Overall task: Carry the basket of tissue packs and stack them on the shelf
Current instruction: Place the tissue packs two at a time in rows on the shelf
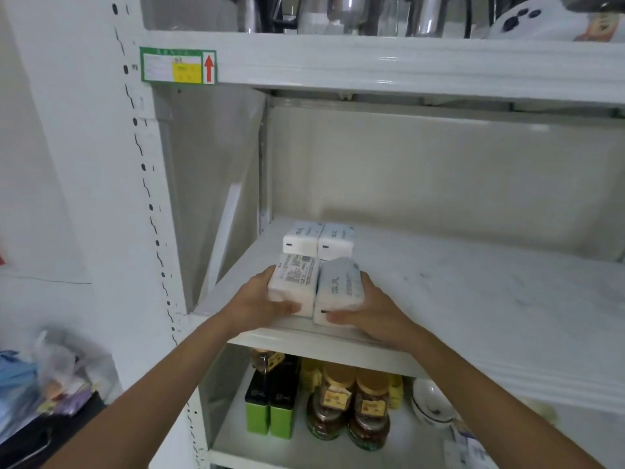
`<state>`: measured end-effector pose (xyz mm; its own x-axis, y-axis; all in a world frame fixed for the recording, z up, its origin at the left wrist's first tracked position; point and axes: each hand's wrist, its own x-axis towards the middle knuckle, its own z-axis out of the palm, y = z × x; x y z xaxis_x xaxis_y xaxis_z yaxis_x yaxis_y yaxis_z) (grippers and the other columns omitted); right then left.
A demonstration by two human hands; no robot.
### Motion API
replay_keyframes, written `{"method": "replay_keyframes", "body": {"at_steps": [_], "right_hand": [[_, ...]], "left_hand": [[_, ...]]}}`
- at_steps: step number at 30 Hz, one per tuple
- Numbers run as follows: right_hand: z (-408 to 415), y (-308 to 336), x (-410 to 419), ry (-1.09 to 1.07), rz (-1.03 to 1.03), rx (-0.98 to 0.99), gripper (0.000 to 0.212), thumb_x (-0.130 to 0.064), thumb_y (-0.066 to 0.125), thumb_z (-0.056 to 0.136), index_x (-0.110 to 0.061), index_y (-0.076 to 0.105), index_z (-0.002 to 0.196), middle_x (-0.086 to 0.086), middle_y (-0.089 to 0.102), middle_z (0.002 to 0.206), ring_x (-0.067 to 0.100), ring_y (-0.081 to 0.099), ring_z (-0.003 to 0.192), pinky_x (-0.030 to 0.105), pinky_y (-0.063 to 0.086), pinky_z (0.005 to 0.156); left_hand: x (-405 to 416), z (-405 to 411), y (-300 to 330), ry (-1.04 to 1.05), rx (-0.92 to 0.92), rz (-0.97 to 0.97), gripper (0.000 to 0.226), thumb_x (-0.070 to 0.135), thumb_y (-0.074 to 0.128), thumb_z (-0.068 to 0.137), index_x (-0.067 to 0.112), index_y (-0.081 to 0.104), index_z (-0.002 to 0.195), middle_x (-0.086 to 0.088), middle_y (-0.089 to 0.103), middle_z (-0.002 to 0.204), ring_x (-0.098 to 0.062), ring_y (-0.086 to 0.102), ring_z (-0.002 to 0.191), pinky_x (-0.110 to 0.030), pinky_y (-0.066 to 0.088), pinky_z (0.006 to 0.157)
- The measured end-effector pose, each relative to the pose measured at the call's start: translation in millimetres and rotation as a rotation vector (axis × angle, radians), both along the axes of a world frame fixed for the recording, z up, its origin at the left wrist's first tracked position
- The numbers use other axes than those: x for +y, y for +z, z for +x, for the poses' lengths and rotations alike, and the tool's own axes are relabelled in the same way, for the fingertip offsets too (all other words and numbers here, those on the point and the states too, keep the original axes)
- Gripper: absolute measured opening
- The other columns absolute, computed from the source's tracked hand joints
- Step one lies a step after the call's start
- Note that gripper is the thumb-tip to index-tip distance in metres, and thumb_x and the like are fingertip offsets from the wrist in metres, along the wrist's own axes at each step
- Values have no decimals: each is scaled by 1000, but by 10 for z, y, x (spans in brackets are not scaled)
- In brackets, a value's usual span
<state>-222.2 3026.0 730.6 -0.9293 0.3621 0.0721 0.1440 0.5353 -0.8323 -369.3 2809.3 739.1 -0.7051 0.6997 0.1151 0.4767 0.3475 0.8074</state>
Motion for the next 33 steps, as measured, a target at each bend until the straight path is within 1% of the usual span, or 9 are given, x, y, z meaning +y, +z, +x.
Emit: {"method": "replay_keyframes", "body": {"at_steps": [8, 11, 16, 20, 24, 27, 29, 31, 33], "right_hand": [[-304, 15, 172, -50, 58, -19, 97, -56, 95, 55, -46, 47, 139, -22, 64, 133, 5, 61, 122, 39, 50, 107], [-476, -64, 295, -93, 91, -30, 103, -74, 91, 44, -50, 49, 135, -24, 66, 129, 6, 64, 118, 43, 53, 103], [-682, -125, 412, -168, 164, -29, 108, -87, 83, 32, -47, 54, 129, -19, 70, 118, 6, 68, 106, 40, 60, 89], [-714, -67, 403, -220, 188, -58, 113, -91, 78, 32, -52, 47, 133, -18, 68, 116, 9, 68, 104, 42, 59, 88], [-651, -66, 341, -270, 197, -17, 106, -88, 77, 41, -51, 45, 136, -21, 67, 120, 8, 66, 107, 41, 57, 90], [-586, -42, 294, -279, 170, 20, 93, -75, 82, 56, -44, 46, 135, -21, 62, 118, 10, 63, 108, 34, 52, 84], [-528, -34, 295, -300, 118, 42, 102, -68, 84, 63, -34, 39, 148, -15, 59, 122, 13, 61, 110, 33, 47, 83], [-443, -40, 325, -344, 32, 94, 113, -65, 84, 66, -28, 30, 158, -7, 57, 134, 16, 59, 115, 31, 46, 86], [-288, -33, 331, -374, -41, 148, 106, -60, 85, 69, -27, 34, 156, -4, 57, 134, 15, 59, 111, 23, 46, 79]], "left_hand": [[220, -335, 12, 11, 52, -55, 71, 40, 85, 77, 32, 55, 141, 13, 66, 129, -17, 63, 116, -36, 51, 99], [280, -471, 14, 20, -14, -27, 75, 41, 89, 71, 34, 58, 139, 11, 69, 130, -16, 65, 117, -43, 54, 103], [343, -662, 14, 32, -222, 85, 82, 17, 96, 65, 26, 62, 139, 7, 74, 124, -15, 70, 112, -41, 57, 101], [411, -759, -15, 40, -299, 164, 95, 23, 101, 47, 29, 65, 135, 9, 75, 123, -18, 70, 115, -45, 55, 105], [406, -719, -56, 123, -316, 227, 89, 24, 100, 48, 28, 66, 131, 8, 76, 120, -19, 71, 112, -45, 57, 102], [386, -586, -71, 238, -250, 233, 98, 22, 97, 63, 21, 50, 149, 8, 66, 127, -19, 64, 115, -37, 52, 103], [394, -448, -50, 286, -166, 213, 97, 22, 94, 70, 17, 44, 153, 7, 60, 127, -17, 59, 116, -31, 47, 99], [378, -346, -41, 327, -136, 240, 95, 24, 93, 73, 16, 43, 153, 4, 60, 136, -16, 56, 122, -32, 46, 103], [299, -266, -60, 389, -191, 344, 93, 24, 92, 75, 13, 44, 153, 1, 59, 144, -17, 56, 128, -32, 45, 109]]}}
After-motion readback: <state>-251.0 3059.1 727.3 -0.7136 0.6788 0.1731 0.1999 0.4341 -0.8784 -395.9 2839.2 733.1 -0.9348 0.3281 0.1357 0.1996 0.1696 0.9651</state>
